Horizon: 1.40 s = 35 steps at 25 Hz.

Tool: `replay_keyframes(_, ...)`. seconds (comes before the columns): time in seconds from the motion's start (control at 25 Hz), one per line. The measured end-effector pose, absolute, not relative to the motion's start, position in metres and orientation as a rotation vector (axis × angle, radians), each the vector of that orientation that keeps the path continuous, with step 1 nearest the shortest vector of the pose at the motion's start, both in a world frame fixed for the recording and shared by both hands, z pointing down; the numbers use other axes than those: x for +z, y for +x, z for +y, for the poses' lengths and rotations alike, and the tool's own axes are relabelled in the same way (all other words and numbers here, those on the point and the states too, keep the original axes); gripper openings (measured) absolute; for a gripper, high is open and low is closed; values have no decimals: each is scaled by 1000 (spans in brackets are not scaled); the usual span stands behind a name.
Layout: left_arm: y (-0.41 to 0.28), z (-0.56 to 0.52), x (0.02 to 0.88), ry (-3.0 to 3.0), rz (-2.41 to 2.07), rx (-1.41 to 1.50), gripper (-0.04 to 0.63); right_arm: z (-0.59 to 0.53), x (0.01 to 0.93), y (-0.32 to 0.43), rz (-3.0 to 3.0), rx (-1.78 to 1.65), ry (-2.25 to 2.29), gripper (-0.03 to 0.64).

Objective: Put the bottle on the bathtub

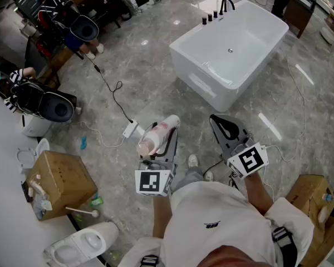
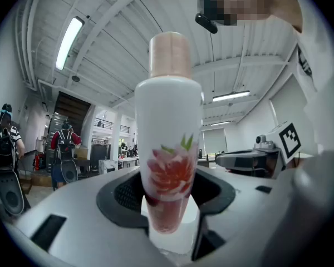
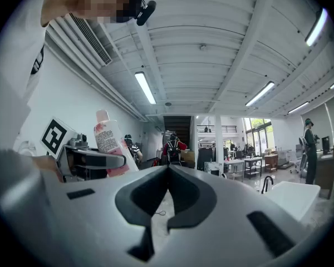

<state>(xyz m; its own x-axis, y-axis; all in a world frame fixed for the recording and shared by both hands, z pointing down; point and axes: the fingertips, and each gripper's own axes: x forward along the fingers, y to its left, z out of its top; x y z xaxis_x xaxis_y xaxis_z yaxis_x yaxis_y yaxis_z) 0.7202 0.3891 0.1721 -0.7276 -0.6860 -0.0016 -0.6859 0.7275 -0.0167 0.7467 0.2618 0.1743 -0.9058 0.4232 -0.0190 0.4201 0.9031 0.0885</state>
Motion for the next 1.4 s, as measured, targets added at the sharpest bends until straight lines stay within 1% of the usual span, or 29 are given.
replay_keyframes(0.28, 671, 403, 184, -1159, 2927, -2, 227, 275, 181, 700, 3030, 115, 651, -5)
replay_keyframes(0.8, 550, 410, 192, -1207, 2910, -8, 227, 287, 187, 582, 3047, 137, 623, -5)
replay_keyframes(1.2, 498, 423, 186, -1194, 2900, -6, 227, 307, 185, 528, 3047, 158, 667, -5)
replay_keyframes(1.4, 465, 400, 189, -1172, 2905, -4, 227, 286, 193, 493, 3045, 148, 691, -5)
